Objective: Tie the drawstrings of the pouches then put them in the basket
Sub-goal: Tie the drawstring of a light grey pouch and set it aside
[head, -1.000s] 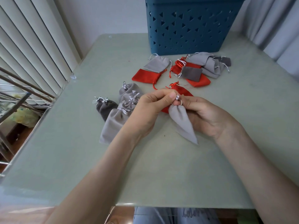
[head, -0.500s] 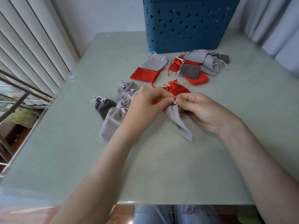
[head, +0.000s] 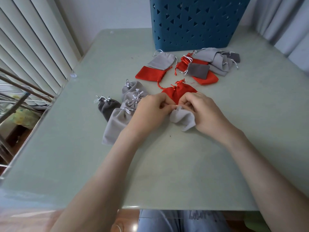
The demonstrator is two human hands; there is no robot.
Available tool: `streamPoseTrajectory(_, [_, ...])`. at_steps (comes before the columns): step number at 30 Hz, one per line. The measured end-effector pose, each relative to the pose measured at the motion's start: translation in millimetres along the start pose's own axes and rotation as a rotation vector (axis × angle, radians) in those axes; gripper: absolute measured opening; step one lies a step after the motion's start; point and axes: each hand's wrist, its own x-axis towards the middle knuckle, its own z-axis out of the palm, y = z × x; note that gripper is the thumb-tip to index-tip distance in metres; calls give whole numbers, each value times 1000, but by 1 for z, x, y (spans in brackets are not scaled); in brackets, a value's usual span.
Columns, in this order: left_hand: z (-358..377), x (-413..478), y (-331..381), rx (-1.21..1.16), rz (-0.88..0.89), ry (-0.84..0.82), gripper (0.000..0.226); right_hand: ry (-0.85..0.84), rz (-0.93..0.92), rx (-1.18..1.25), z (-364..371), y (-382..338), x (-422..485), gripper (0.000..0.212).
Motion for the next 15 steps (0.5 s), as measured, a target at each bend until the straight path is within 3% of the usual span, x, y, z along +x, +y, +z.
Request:
streamPoseTrajectory(5, [4, 0, -1, 22, 81, 88, 7, 64, 81, 159, 2, -6, 3, 13])
streamPoseTrajectory(11, [15, 0, -3, 238, 368, 403, 3, 123, 257, 544, -1, -7, 6, 18])
streamPoseTrajectory(15, [14, -2, -1, 226, 480, 482, 3, -5, 257, 837, -4, -11, 6, 28])
